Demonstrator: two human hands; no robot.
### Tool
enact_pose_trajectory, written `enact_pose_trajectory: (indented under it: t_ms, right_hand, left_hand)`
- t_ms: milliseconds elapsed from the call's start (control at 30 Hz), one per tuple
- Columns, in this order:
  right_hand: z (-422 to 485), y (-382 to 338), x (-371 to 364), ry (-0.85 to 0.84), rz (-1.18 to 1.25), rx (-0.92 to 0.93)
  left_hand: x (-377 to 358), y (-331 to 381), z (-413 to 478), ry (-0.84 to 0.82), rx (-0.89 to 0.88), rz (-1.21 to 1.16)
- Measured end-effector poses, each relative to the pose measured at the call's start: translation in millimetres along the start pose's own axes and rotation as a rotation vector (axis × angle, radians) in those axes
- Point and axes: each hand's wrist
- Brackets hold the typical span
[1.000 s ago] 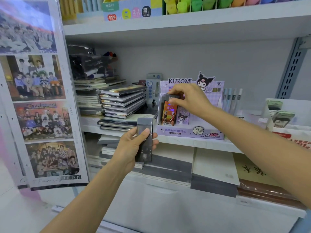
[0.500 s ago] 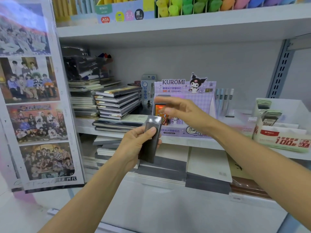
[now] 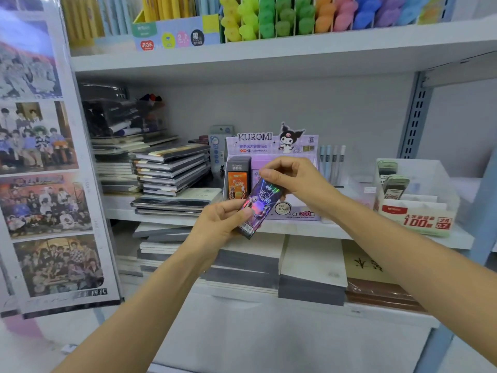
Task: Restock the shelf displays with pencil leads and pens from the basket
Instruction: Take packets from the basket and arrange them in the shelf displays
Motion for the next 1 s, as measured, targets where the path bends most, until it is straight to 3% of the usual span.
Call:
enact_pose_trajectory:
  t_ms: [100,167,333,500,767,1000]
  right_hand:
    - [-6,-1,12,-0.114,-0.082,0.007]
    - [-6,-4,25,-0.076,-0.155,0.030]
    - [10,-14,72,0.194,-0.370,0.069]
    - [33,-9,89,0.263,-0.703,0.105]
    - [66,18,64,0.087,-0.841,0.116]
    - [81,23,70,-0.121,-0.811,-0.028]
  left_hand:
    - [-12,-2,3,0.037,-0.071,0.017]
    - [-17,-4,5,0.057,-0.146,0.157]
    - [-12,-19,16,0.079,-0.495,1.009]
    - [-12,-40,32,-0.064,-0.407,1.531]
    - [-2,-42,31,-0.095,-0.545,1.666]
    - [1,-43,30,-0.081,-0.566,1.642]
Point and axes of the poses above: each hand's wrist, its own z-axis towards the middle knuckle, its own x-axis out of the back of the hand, y = z × x, and after that the axes turned 8 degrees about -z, right-handed
